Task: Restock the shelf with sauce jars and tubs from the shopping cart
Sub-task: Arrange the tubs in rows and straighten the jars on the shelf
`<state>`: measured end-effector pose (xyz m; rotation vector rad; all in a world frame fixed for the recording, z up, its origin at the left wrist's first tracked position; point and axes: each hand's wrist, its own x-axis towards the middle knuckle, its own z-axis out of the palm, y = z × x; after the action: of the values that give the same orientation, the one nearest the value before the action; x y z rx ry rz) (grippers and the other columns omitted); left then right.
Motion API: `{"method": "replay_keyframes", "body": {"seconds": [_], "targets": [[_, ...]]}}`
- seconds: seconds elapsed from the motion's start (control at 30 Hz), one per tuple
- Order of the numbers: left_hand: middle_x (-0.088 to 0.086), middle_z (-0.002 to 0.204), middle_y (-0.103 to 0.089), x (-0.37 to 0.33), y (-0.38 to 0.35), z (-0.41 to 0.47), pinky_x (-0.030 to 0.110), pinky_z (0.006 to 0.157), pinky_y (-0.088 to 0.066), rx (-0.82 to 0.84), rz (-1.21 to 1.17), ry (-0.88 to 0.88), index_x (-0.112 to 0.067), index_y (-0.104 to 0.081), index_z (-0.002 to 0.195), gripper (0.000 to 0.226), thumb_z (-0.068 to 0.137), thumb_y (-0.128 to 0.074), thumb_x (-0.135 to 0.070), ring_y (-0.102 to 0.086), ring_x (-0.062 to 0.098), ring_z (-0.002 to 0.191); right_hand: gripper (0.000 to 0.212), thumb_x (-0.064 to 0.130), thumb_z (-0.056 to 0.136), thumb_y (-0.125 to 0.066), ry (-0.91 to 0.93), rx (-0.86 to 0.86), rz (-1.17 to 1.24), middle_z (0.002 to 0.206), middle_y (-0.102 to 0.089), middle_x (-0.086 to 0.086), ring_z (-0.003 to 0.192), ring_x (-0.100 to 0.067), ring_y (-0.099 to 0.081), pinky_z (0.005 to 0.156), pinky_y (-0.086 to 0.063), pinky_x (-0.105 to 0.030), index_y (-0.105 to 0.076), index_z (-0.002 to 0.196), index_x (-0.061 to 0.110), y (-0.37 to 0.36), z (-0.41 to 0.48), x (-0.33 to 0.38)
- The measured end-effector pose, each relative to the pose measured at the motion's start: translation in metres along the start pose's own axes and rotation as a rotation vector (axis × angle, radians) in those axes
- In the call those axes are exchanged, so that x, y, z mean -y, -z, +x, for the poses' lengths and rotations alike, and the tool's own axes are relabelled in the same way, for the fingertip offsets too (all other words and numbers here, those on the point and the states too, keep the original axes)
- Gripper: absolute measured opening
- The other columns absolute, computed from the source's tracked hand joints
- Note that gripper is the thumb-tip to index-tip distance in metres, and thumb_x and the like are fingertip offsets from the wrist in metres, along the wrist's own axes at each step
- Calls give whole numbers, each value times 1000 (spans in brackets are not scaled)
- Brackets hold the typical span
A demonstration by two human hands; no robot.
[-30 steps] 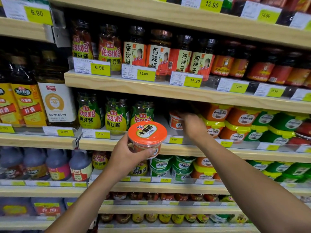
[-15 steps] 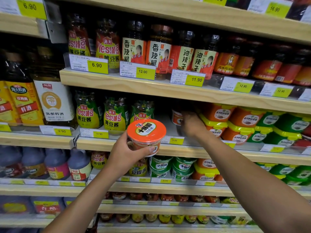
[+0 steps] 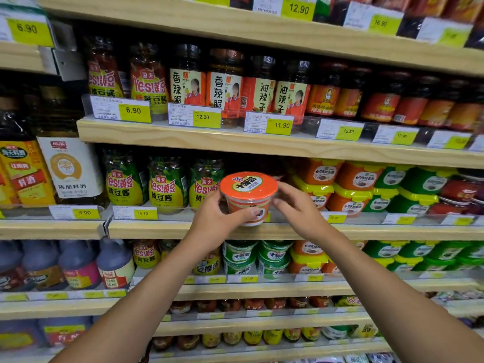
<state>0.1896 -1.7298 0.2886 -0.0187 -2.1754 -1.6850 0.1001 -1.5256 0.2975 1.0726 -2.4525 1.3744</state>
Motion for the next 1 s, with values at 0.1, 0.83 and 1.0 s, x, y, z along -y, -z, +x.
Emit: {"method": "replay_keyframes", "body": {"seconds": [0.1, 0.83, 1.0], "targets": [[-13, 108, -71, -11, -16, 14, 17, 81, -52, 1, -1, -13, -38, -65, 100, 44, 66, -91, -46, -67, 0, 99, 51, 36, 85, -68, -45, 14, 54, 118, -70, 9, 109, -11, -66, 96, -54, -43, -56, 135, 30, 1, -7, 4], [11, 133, -62, 18, -76, 130, 33, 101, -53, -6, -169, -79, -3, -52, 138, 61, 83, -67, 17, -61, 21, 116, 58, 10, 79, -83, -168, -372, 156, 120, -69, -9, 98, -12, -68, 88, -54, -26, -58, 130, 1, -2, 72, -49], [10, 145, -56, 18, -84, 144, 36, 111, -42, 2, -46, -61, -13, -48, 146, 67, 86, -74, 0, -53, 25, 132, 55, 17, 83, -77, -251, -437, 8, 131, -65, -13, 120, -30, -61, 97, -47, -33, -57, 134, 11, -8, 89, -58]]}}
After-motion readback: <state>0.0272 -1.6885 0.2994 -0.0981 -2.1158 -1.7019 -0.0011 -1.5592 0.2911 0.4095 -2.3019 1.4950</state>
